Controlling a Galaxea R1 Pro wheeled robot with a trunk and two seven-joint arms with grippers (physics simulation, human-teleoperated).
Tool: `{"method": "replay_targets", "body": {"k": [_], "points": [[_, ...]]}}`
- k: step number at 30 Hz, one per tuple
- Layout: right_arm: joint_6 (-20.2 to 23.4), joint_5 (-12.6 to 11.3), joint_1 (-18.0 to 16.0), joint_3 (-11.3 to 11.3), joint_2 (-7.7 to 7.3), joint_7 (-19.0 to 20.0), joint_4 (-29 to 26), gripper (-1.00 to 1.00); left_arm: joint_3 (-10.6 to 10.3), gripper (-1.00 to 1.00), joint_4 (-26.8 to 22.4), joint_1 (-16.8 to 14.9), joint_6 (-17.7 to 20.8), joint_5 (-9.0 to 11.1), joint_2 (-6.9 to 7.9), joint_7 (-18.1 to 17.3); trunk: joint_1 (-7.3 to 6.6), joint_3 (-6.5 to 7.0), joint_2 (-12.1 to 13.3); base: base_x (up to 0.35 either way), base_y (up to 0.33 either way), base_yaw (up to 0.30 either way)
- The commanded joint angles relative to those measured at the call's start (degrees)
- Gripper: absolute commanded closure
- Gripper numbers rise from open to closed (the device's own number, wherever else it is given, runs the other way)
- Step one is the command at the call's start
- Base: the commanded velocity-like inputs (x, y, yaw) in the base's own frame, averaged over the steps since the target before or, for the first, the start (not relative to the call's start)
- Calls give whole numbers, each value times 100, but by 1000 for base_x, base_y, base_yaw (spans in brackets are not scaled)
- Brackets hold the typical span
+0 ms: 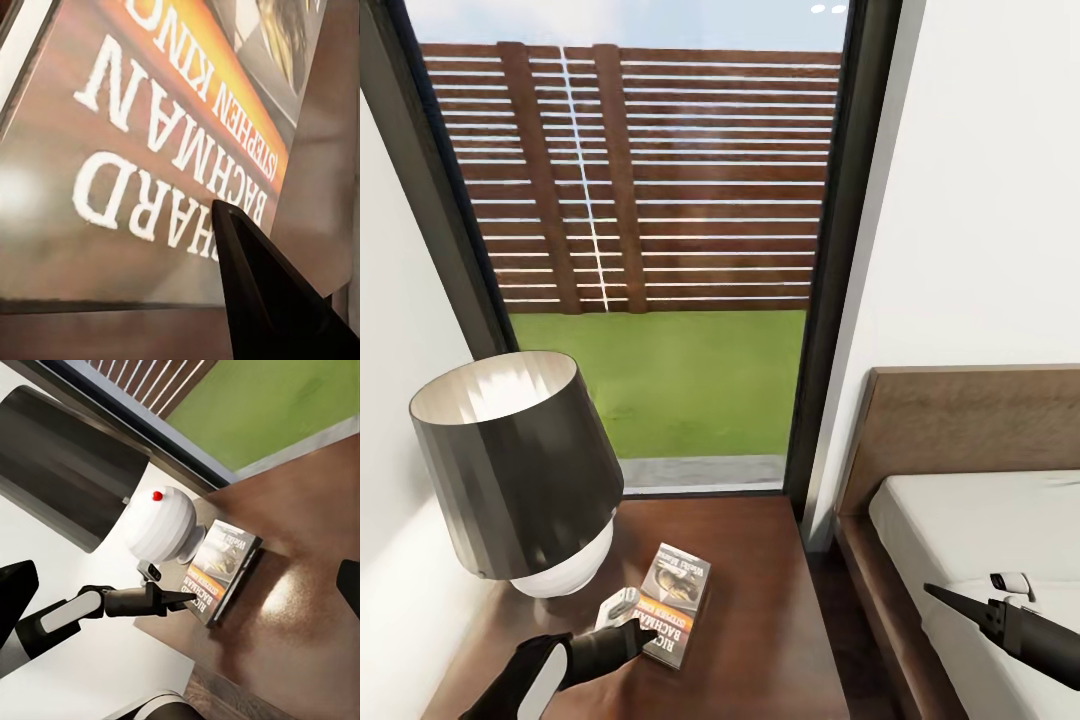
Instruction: In the bedroom, move the book from the bed onto either nightstand, and place the two sandals side by side next to the bed.
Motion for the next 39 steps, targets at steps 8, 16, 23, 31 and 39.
{"method": "replay_targets", "body": {"k": [8,16,23,31,39], "points": [[41,-22,-3,0,-1,-4,1,-100,15,100,-3,-2,40,18,-6,2,-1,-5,-2,0,0,0],[39,-22,-4,0,-1,-13,1,-100,15,100,-3,-2,40,22,-16,280,-1,-5,-2,0,0,0],[32,-20,-3,0,-1,-14,2,-100,9,100,-3,-2,31,97,-24,452,-1,-5,-2,0,0,0],[32,-19,-3,0,-1,-14,2,-100,6,100,-3,-2,31,341,-16,457,-1,-5,-2,0,0,0],[32,-18,-3,0,-1,-14,3,-100,6,100,-3,-2,31,396,-9,454,43,-41,-83,0,0,0]]}}
